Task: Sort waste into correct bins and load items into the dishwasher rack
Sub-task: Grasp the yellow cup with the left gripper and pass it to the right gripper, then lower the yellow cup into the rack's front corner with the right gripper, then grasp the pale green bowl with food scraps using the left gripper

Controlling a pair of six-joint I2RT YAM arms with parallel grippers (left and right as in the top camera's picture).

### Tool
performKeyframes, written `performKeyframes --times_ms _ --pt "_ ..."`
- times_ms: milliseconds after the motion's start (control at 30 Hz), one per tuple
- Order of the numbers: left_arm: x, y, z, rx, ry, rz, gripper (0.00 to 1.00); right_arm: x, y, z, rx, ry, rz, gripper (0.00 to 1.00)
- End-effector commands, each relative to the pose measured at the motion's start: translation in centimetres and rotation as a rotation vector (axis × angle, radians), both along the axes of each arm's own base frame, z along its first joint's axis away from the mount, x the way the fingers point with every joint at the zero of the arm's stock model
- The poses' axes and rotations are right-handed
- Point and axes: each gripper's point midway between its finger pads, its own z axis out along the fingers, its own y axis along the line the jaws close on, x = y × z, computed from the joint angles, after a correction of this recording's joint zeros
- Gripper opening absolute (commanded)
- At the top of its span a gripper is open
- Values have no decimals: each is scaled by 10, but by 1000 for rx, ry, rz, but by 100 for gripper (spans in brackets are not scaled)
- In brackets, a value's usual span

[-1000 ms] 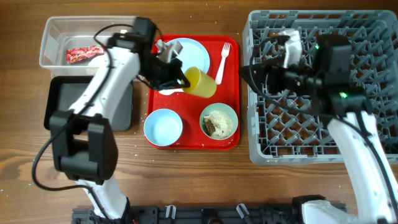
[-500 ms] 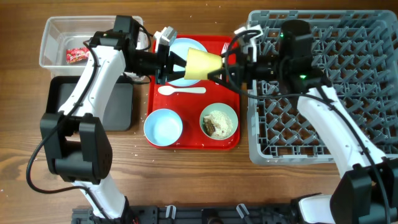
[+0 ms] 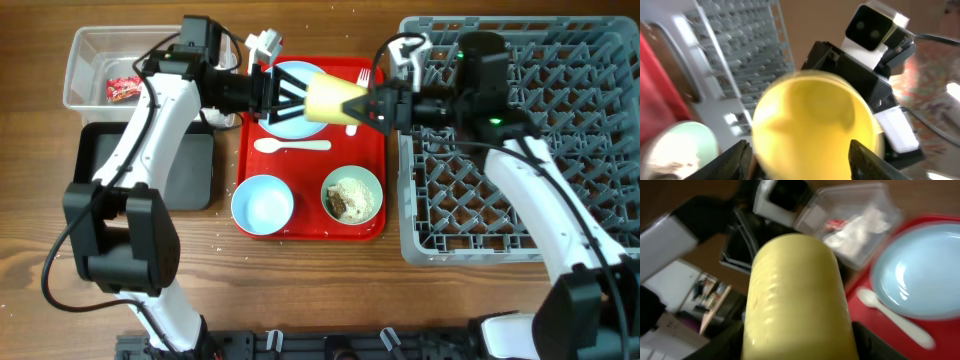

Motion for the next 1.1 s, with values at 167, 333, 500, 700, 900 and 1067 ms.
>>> performKeyframes --times_ms 167,333,500,700,900,1067 --pt "65 70 -84 702 -153 335 80 -59 -137 -14 -557 239 -718 57" --pt "73 91 -97 855 -143 417 80 -130 -166 -65 -784 616 -761 54" --pt "74 94 -98 865 -125 436 80 -157 -183 -95 -970 784 -756 55" --pt "73 94 -99 866 -122 435 80 -150 -156 -143 -1093 837 -614 61" --pt "73 94 -99 867 -119 433 86 -137 -151 -157 -1105 860 -612 78" --pt "73 94 -99 867 -119 433 86 -99 -141 -103 -1021 696 -627 79"
